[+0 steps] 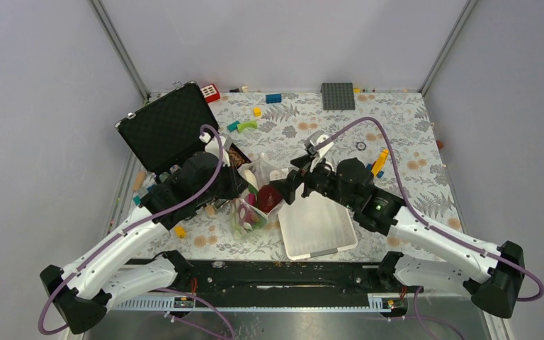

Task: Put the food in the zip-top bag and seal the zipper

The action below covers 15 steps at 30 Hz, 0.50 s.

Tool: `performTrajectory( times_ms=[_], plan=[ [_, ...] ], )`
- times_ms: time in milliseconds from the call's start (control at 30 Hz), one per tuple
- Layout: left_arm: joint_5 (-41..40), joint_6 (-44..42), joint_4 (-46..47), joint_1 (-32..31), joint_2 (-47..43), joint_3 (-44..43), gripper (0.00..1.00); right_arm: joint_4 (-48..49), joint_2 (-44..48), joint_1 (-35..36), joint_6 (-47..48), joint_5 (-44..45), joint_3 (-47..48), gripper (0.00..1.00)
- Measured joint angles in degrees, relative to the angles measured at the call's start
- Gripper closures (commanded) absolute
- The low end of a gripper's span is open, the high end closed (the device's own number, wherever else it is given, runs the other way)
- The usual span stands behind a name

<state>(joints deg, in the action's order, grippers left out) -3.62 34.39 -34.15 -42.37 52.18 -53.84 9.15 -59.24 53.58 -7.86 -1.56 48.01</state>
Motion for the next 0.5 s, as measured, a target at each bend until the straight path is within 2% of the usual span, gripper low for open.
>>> performTrajectory(
  times_ms=[167, 333, 500],
  plan=[
    [0.0, 0.31, 0.0, 0.0, -0.02, 0.0, 1.0, -1.77, 2.05, 0.04, -1.07, 4.79, -0.04, 0.02],
    [0.0, 0.63, -0.02, 0.0, -0.37, 0.02, 1.0, -9.03, 0.72, 0.04, -3.26, 11.04, 0.66, 0.11],
    [0.0, 1.03, -0.02, 0.0, -0.5, 0.07, 1.0, -13.49, -2.1, 0.04, -5.31, 11.58, 0.92, 0.19]
  ],
)
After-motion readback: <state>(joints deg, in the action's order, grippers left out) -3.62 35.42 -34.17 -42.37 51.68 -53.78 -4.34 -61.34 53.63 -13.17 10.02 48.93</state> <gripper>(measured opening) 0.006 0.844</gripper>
